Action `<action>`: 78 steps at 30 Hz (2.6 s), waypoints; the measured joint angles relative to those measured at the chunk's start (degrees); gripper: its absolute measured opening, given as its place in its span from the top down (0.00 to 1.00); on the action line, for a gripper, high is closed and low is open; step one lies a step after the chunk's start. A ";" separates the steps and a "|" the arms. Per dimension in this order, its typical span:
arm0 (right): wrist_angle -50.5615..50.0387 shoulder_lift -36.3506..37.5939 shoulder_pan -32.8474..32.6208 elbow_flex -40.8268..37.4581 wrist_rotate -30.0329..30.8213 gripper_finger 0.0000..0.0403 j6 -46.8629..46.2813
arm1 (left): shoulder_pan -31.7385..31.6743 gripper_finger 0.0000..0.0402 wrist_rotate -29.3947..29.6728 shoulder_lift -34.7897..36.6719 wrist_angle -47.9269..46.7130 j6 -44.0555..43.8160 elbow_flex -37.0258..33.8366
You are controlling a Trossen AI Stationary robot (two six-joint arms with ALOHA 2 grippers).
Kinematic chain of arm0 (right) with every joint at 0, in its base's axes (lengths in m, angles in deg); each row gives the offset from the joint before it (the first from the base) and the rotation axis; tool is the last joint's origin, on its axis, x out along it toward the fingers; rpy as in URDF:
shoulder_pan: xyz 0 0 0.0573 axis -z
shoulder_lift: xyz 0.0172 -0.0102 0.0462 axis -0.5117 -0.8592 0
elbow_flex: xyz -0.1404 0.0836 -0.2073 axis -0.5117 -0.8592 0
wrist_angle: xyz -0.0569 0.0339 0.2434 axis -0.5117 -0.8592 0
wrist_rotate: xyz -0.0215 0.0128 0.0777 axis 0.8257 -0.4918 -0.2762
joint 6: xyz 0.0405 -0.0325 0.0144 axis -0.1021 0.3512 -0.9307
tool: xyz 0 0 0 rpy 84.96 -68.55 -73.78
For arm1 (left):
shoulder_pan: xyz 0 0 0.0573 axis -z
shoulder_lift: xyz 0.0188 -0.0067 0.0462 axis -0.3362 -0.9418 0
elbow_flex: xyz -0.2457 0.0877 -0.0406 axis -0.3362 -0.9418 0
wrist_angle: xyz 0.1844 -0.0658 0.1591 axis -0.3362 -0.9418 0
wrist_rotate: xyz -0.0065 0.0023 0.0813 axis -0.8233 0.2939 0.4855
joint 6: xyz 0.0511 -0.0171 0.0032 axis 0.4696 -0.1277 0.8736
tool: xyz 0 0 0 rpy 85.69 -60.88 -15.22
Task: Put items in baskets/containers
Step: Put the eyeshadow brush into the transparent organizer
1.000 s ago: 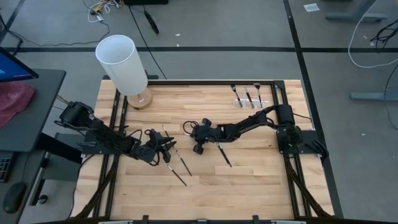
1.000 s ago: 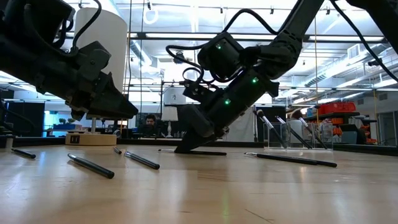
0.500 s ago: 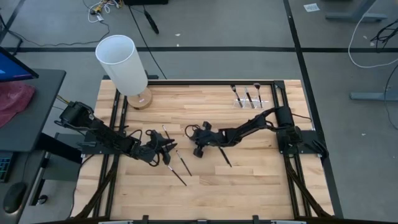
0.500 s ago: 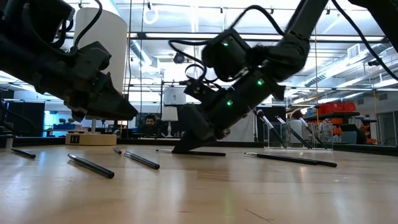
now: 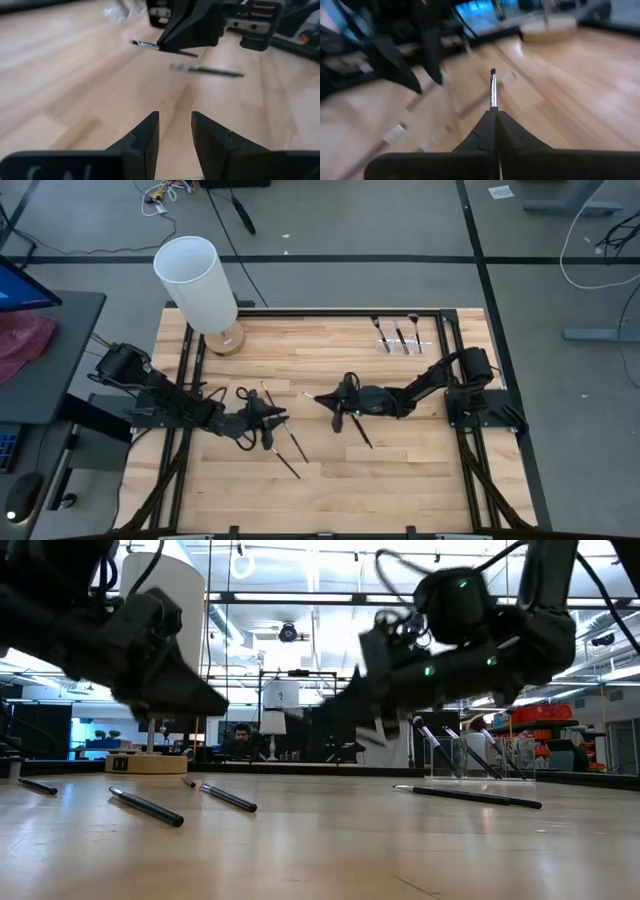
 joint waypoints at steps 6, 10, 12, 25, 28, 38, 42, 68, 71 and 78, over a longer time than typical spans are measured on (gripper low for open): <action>15.36 0.10 -1.54 -0.01 -6.30 1.00 5.30 | -0.15 0.71 1.61 0.00 11.13 13.86 0.00; 23.13 0.14 -2.46 0.04 -9.54 1.00 6.59 | -2.14 0.67 -1.42 0.00 18.98 19.52 0.00; 24.12 0.14 -2.90 0.06 -9.87 1.00 6.84 | -3.75 0.63 -4.54 0.00 24.07 21.82 0.00; 24.63 0.14 -3.58 1.94 -9.88 1.00 7.06 | -9.71 0.42 -20.03 -0.02 23.53 27.62 9.26; 24.66 0.17 -3.78 1.94 -9.87 1.00 7.06 | -9.76 0.47 -19.98 -0.02 23.50 27.57 9.27; 25.85 0.21 -3.87 1.96 -9.88 0.99 7.11 | -10.02 0.73 -20.65 -0.02 22.90 26.34 9.27; 26.02 0.21 -3.88 1.98 -9.88 0.99 7.08 | -10.02 0.80 -20.66 -0.02 22.95 26.37 9.27; -0.71 15.50 -4.18 -6.31 -11.01 0.71 0.06 | -11.25 0.97 -27.84 -0.02 16.41 23.93 9.29; -20.52 24.17 -4.28 -6.09 -10.62 0.63 -2.02 | -11.66 0.97 -27.56 -0.02 13.17 23.24 10.15; -54.24 34.33 -6.70 0.15 -2.84 0.56 -2.96 | -13.62 0.97 -27.40 -0.02 -16.09 23.67 22.93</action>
